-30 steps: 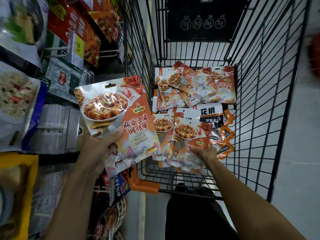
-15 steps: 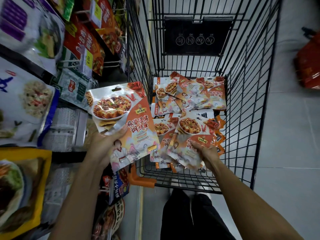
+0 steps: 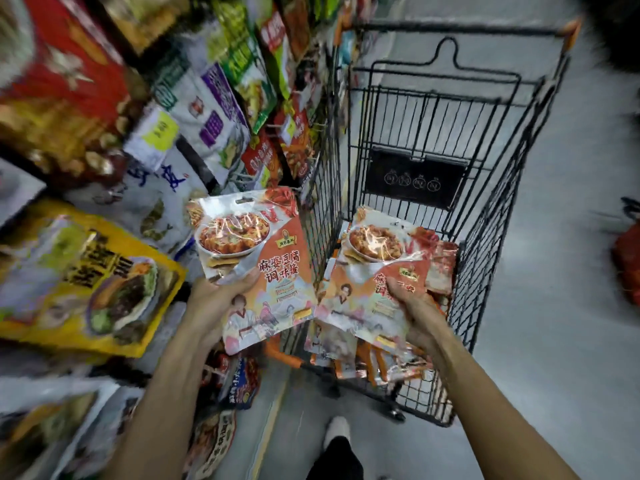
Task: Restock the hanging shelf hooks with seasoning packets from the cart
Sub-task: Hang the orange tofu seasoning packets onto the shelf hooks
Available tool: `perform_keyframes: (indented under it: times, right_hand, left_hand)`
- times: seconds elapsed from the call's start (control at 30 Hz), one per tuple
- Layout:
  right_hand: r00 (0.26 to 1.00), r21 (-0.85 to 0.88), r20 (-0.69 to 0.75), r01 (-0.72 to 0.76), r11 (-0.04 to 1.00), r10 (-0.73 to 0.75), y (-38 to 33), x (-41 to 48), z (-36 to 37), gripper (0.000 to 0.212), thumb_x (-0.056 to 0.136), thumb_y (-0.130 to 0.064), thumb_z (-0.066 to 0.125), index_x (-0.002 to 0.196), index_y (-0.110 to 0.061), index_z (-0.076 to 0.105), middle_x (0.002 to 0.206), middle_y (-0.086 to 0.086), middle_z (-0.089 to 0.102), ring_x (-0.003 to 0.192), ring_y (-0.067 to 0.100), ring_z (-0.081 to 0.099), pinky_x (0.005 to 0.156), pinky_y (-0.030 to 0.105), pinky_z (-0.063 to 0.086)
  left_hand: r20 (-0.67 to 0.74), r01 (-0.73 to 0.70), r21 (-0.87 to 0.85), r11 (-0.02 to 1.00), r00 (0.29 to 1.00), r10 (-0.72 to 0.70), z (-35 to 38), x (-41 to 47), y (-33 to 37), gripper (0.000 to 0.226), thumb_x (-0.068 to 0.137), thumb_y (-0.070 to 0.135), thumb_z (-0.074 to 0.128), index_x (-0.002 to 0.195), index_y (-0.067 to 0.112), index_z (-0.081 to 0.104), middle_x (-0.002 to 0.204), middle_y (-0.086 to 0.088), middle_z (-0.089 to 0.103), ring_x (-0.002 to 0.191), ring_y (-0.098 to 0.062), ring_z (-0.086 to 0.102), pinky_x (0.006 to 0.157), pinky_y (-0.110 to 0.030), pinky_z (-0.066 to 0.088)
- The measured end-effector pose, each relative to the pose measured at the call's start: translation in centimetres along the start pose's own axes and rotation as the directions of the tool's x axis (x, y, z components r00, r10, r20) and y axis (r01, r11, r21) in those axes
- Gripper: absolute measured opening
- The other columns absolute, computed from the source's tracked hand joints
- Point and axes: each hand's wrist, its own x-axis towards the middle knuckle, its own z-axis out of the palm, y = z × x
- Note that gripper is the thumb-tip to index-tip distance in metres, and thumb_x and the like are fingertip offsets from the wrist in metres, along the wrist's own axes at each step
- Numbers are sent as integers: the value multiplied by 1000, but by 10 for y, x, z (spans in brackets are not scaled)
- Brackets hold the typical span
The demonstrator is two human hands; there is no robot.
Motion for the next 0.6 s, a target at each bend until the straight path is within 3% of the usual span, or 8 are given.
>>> perform_keyframes:
  times: [0.07, 0.2, 0.27, 0.3, 0.37, 0.43, 0.53, 0.6]
  right_hand:
    - [995, -73, 92, 48, 996, -41, -17, -16, 19, 34, 70, -15, 76, 99, 0, 65, 104, 21, 69, 96, 36, 67, 80, 45, 59]
    - [960, -305, 269, 155, 940, -70, -37, -55, 67, 16, 66, -18, 81, 80, -13, 75, 98, 6, 72, 96, 19, 68, 98, 36, 49]
    - [931, -397, 357, 228, 889, -79, -41, -75, 94, 44, 52, -32, 90, 85, -11, 71, 101, 11, 72, 101, 25, 66, 103, 43, 46]
    - [913, -431, 401, 262, 864, -76, -42, -88, 109, 52, 45, -38, 92, 84, -10, 71, 101, 14, 72, 100, 28, 67, 100, 47, 46]
    - [861, -446, 505, 326, 834, -66, -40, -114, 141, 47, 47, -37, 91, 81, -10, 74, 99, 15, 73, 95, 29, 70, 94, 46, 52]
    - [789, -389, 613, 357, 849, -50, -32, -138, 172, 37, 55, -27, 89, 86, -11, 75, 100, 15, 74, 93, 29, 71, 82, 43, 59]
    - [721, -372, 691, 411, 832, -47, -13, -180, 219, 66, 58, -27, 89, 114, -2, 64, 110, 18, 70, 100, 32, 69, 80, 39, 57]
    - [663, -372, 749, 439, 818, -16, 4, -212, 248, 70, 56, -31, 89, 112, 0, 62, 106, 14, 72, 100, 30, 69, 81, 38, 54]
  left_hand:
    - [-69, -97, 2, 995, 993, 97, -9, -34, 12, 11, 71, 13, 78, 70, 6, 69, 59, -4, 70, 48, -12, 63, 48, -21, 53]
    - [-163, -246, -42, 968, 958, 236, -35, -113, 35, 7, 80, 0, 71, 84, 5, 67, 68, 0, 73, 56, -10, 68, 51, -19, 53]
    - [-229, -303, -50, 952, 931, 284, -53, -158, 46, 9, 78, 4, 73, 85, 2, 67, 69, -1, 73, 55, -10, 68, 51, -19, 51]
    - [-268, -332, -49, 942, 913, 307, -65, -180, 50, 17, 74, 8, 75, 88, 2, 68, 75, -3, 74, 61, -14, 70, 53, -21, 53]
    - [-345, -387, -25, 922, 869, 355, -86, -225, 57, 26, 68, 15, 77, 89, 2, 69, 83, -7, 74, 69, -21, 70, 58, -27, 54]
    - [-418, -436, 7, 900, 817, 398, -108, -269, 63, 15, 72, 13, 76, 81, 4, 68, 76, -4, 73, 62, -18, 68, 53, -24, 52]
    - [-517, -499, 45, 865, 729, 448, -144, -337, 64, 10, 73, 12, 76, 74, 9, 67, 61, 2, 71, 52, -8, 66, 47, -17, 49]
    - [-578, -509, 61, 859, 683, 446, -169, -383, 60, 22, 65, 22, 79, 80, 7, 71, 77, -5, 75, 68, -16, 72, 58, -24, 55]
